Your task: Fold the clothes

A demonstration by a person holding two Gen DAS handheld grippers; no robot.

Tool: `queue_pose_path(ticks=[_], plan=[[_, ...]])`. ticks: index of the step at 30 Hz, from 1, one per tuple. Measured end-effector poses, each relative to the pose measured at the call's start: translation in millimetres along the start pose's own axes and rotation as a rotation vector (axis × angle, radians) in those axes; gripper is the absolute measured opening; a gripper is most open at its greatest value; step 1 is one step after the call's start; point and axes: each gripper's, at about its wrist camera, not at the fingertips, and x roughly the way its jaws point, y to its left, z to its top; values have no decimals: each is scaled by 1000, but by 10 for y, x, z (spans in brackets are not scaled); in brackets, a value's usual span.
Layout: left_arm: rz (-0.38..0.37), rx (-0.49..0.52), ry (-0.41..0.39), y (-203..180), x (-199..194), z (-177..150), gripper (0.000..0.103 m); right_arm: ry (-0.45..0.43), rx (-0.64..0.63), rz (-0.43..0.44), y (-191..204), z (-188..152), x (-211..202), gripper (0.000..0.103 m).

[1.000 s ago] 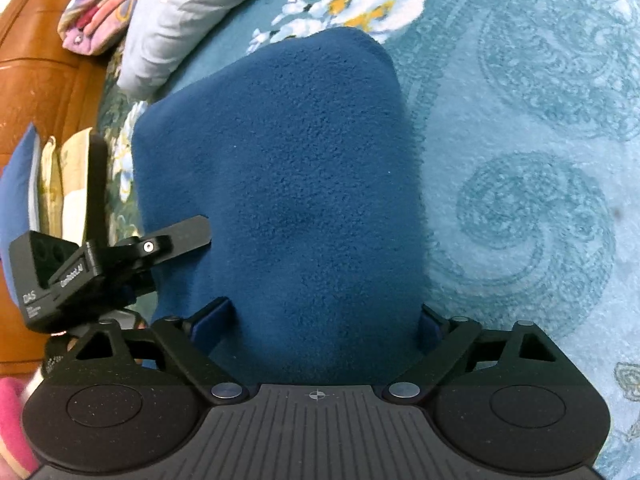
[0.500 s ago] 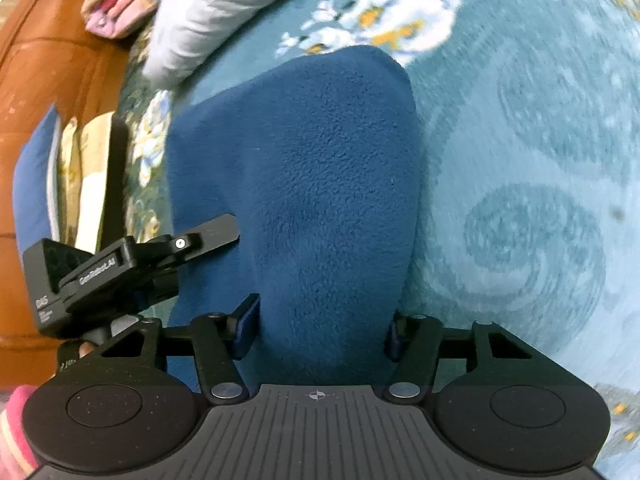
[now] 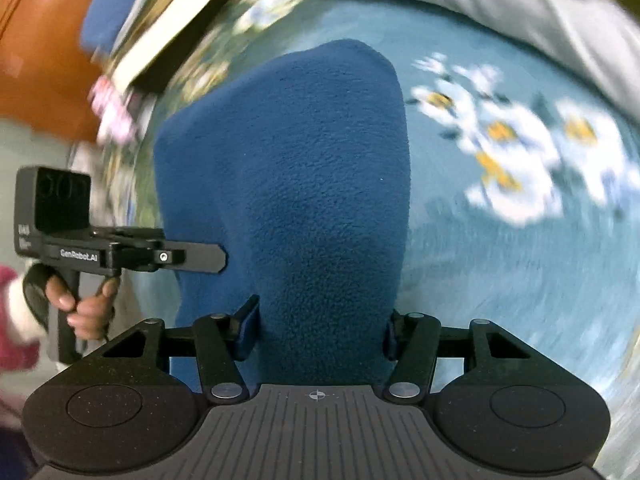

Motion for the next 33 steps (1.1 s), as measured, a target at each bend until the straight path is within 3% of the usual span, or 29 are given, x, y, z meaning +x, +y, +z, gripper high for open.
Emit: queue_pose_path(ticks=[5,10,14,19,23,28,33], plan=[[38,-139,-119,12,-103,-388,54,142,-203,19,156,219,72,54],[81,-215,-181,77,-152,-671,55,248,-350,42,316,333,242,55],[102,-206,-173,62,-192,-692,55,314,-376,31,337,409,426,56],[127,-188,-158,35,-244,-705,55,315,-357,24,295,415,441,58],[147,-174,-147,13,-286,-716,62,255,-329,7,201,381,239,59],[185,-128,-123,-49,-405,-677,68,93,-233,-9,24,295,-112,63],[243,-39,-102,-162,-655,-408,72,-242,40,-29,-182,-174,-585,67]])
